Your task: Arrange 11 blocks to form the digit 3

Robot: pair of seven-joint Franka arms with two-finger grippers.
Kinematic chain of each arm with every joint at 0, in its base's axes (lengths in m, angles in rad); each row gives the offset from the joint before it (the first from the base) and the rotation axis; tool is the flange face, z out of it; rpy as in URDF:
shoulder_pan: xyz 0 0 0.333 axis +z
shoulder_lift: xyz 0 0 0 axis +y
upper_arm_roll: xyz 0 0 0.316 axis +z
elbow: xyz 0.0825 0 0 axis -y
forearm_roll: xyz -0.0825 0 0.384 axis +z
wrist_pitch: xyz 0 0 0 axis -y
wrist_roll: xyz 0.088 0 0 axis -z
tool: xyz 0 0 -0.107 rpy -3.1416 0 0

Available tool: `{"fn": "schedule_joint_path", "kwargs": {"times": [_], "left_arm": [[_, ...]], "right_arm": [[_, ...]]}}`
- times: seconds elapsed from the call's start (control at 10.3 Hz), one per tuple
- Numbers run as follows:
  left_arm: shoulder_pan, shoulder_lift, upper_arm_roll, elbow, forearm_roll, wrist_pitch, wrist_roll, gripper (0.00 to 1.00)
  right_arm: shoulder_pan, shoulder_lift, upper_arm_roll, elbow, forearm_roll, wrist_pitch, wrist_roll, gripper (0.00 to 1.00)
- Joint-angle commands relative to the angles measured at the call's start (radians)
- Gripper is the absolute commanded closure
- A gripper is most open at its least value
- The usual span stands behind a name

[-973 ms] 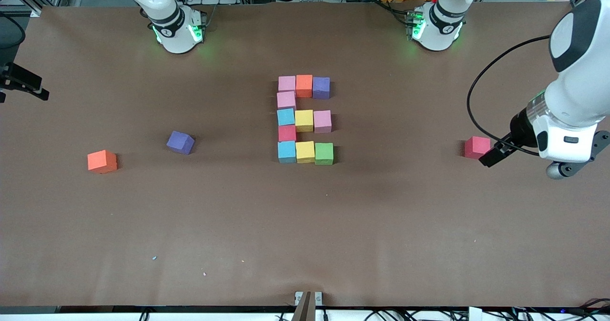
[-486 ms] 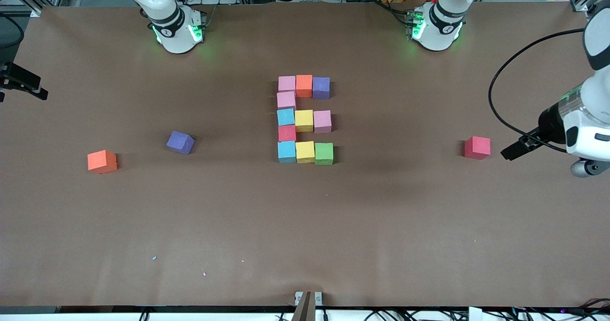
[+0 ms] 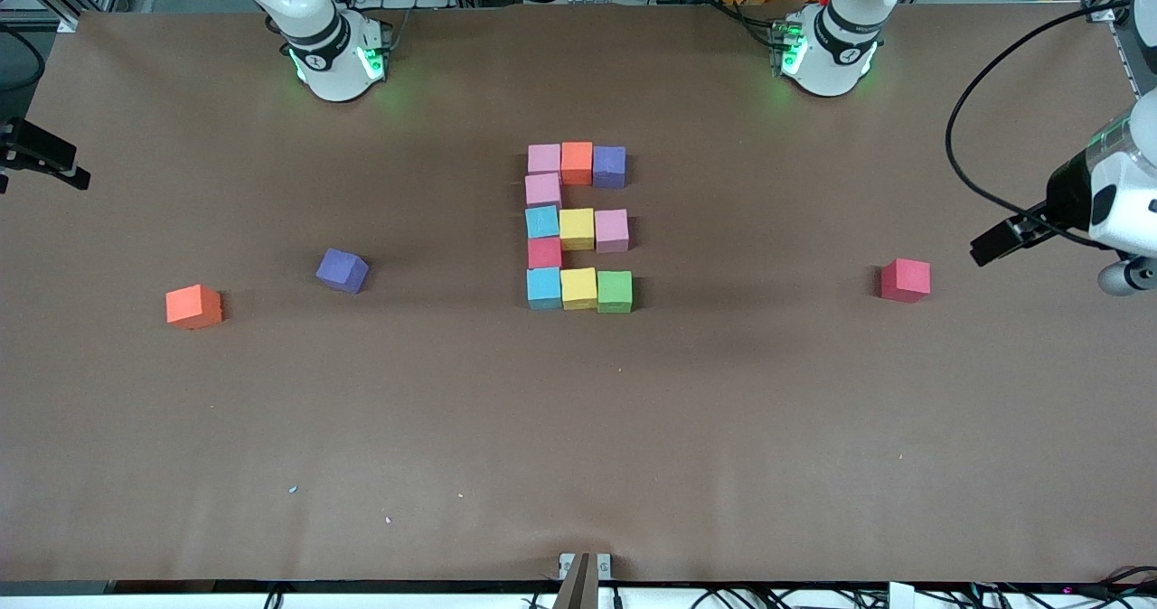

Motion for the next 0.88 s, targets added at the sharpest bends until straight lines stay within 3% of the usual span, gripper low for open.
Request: {"fn": "schedule_joint_path", "kwargs": {"times": [0.0, 0.29, 0.49, 0.78], "left_arm": [[-0.149, -0.057, 0.208, -0.019, -0.056, -0.02, 0.131, 0.0], [-0.213, -0.092, 0.322, -0.031, -0.126, -0.024, 0.261, 0.0], [-0.273, -0.161, 0.407, -0.112, -0.164, -0.031, 0.314, 0.0], [-0.267, -0.248, 0.412, -0.198, -0.169, -0.04, 0.344, 0.0]], "right_arm": [[-0.004, -0.024, 0.005, -0.021, -0.012, 0.007, 0.012, 0.0], [-0.004, -0.022, 0.005, -0.021, -0.012, 0.008, 0.012, 0.0], [-0.004, -0.022, 0.005, -0.021, -0.012, 0.008, 0.012, 0.0], [-0.004, -0.021, 0.005, -0.021, -0.012, 0.008, 0.012, 0.0]]}}
